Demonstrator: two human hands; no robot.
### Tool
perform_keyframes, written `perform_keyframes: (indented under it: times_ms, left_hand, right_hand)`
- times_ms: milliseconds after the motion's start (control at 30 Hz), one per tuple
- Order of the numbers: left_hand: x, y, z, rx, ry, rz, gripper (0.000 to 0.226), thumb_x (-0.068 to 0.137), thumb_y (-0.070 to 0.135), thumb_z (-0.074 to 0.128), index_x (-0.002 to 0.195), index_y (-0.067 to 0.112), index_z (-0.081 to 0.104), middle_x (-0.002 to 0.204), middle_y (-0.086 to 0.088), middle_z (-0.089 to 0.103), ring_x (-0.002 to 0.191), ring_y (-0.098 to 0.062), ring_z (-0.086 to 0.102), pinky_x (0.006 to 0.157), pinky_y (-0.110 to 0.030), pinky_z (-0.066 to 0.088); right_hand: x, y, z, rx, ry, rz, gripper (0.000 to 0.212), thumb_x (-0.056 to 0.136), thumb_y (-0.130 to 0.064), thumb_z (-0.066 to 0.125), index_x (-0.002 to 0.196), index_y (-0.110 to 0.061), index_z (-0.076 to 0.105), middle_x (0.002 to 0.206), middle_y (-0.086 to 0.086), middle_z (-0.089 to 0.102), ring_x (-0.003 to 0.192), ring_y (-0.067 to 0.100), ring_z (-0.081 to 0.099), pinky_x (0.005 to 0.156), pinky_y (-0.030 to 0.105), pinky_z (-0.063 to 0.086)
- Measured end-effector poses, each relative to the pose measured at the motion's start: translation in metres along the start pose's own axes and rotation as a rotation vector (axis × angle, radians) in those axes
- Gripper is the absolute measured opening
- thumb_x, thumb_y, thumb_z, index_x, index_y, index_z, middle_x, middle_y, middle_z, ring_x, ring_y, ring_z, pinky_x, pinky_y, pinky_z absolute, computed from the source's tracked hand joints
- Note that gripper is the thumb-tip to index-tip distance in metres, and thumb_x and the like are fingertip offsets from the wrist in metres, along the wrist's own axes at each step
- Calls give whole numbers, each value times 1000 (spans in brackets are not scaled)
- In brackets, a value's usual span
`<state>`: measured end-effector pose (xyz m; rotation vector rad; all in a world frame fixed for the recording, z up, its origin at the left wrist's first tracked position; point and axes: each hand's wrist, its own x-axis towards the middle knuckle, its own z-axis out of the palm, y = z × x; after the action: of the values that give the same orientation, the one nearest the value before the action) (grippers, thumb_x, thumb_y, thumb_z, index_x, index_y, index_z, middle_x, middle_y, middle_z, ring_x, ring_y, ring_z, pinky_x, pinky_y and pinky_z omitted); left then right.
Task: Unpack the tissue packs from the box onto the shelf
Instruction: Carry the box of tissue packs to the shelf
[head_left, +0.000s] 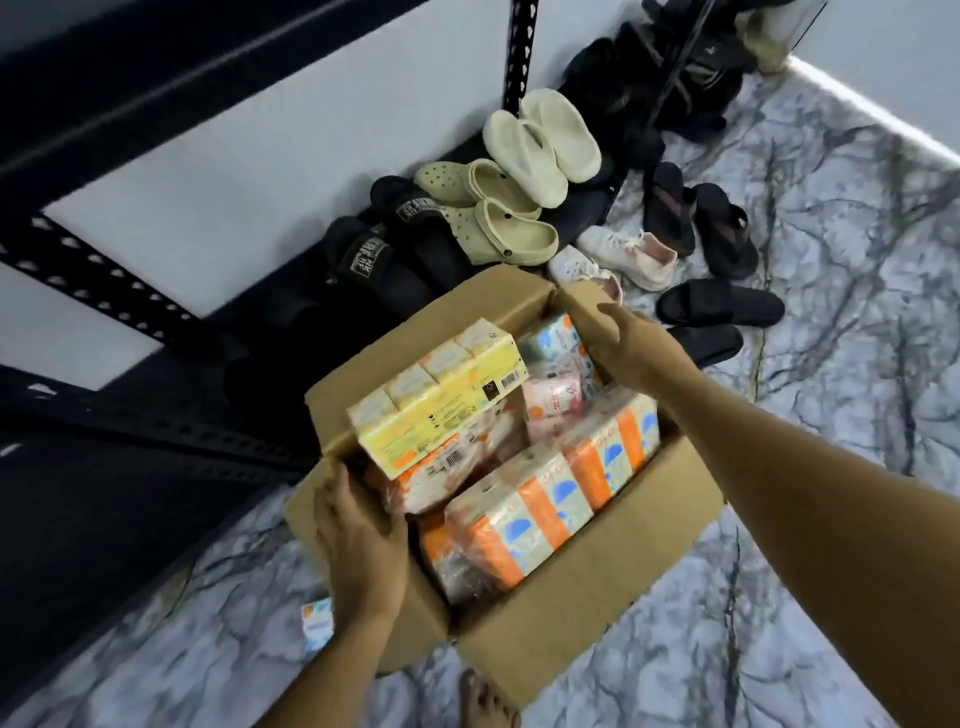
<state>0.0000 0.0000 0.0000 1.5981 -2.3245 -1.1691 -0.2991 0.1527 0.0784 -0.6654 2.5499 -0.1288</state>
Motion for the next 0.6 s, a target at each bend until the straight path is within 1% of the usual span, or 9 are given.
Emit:
perform_keyframes:
  times_ms: [100,233,333,400,433,467,500,567,600]
  left_hand:
    - [9,-3,7,0,8,-11,81,90,28,66,154,26,17,161,-5,15,146,-33,19,107,-59,37]
    - [10,-11,13,-16,44,19,78,93,35,59,154,36,10,163,8,9,141,-33,32,96,-61,45]
    - [8,-12,19,-67,58,12,75,95,36,56,155,33,11,161,1,21,135,-32,43,89,-55,51]
    - [6,-11,21,-114,49,8,73,97,34,54,155,30,11,157,-6,31,128,-33,51,82,-42,53]
    - [6,-12,22,-121,41,-11,73,98,30,54,155,30,9,152,-11,40,117,-33,59,71,-33,52]
    - [6,-12,23,-116,30,-41,73,99,24,54,155,31,7,138,-15,54,97,-30,66,58,-27,48]
    - [6,-13,23,-106,20,-76,76,99,16,54,155,33,5,114,-18,65,75,-26,66,47,-27,41]
    - [8,-14,21,-85,14,-127,83,96,3,51,154,37,3,70,-12,63,49,-24,55,38,-31,35]
    - [8,-14,20,-79,6,-138,86,93,0,51,154,38,3,61,-10,59,45,-25,53,38,-30,33]
  right_hand:
    - [29,11,13,-62,-20,6,65,101,-21,46,157,-29,14,157,15,32,129,42,47,99,45,44]
    - [54,26,40,-170,-27,-65,74,94,-14,46,156,-34,9,156,8,34,111,40,59,76,40,51]
    - [55,24,41,-97,24,64,70,91,-6,48,152,-30,20,132,18,58,102,41,61,71,39,47]
    - [56,27,44,-36,39,94,67,90,-4,46,149,-30,26,117,20,64,96,41,62,68,40,45]
    - [56,28,45,-31,37,90,63,92,-5,43,148,-29,28,114,20,64,95,42,61,69,41,45]
    - [56,29,45,-27,46,83,60,93,-7,40,147,-29,29,115,21,63,96,42,61,70,42,45]
    - [57,30,46,-15,61,77,58,94,-8,39,147,-30,31,116,21,63,96,42,61,70,41,45]
    - [57,34,46,13,63,76,62,92,-5,40,147,-32,32,116,21,64,98,42,61,70,38,42]
    - [55,34,45,22,67,68,64,90,-3,41,148,-32,33,117,21,64,98,41,61,70,37,41]
